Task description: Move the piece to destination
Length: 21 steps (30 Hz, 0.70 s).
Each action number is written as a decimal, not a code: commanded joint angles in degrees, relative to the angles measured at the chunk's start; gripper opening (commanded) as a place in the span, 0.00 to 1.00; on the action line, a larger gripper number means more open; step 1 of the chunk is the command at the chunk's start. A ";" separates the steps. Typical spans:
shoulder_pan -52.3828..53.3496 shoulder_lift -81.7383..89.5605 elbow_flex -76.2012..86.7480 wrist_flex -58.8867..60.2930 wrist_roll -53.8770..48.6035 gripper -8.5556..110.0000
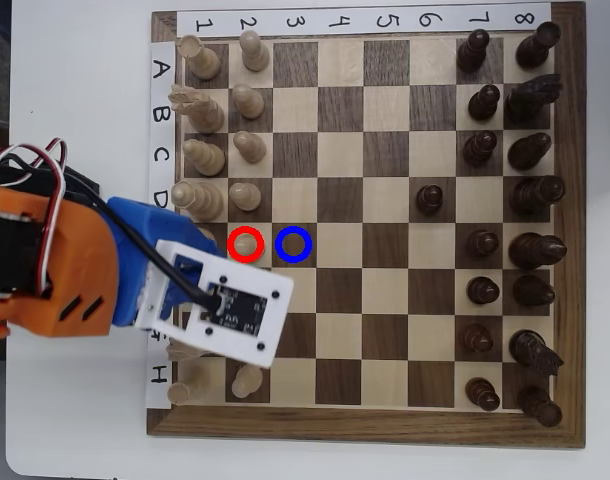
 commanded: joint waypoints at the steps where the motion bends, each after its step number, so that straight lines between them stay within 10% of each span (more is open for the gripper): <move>1: -4.83 8.44 6.50 0.44 2.46 0.11; 21: -9.32 1.14 16.17 -4.13 6.86 0.10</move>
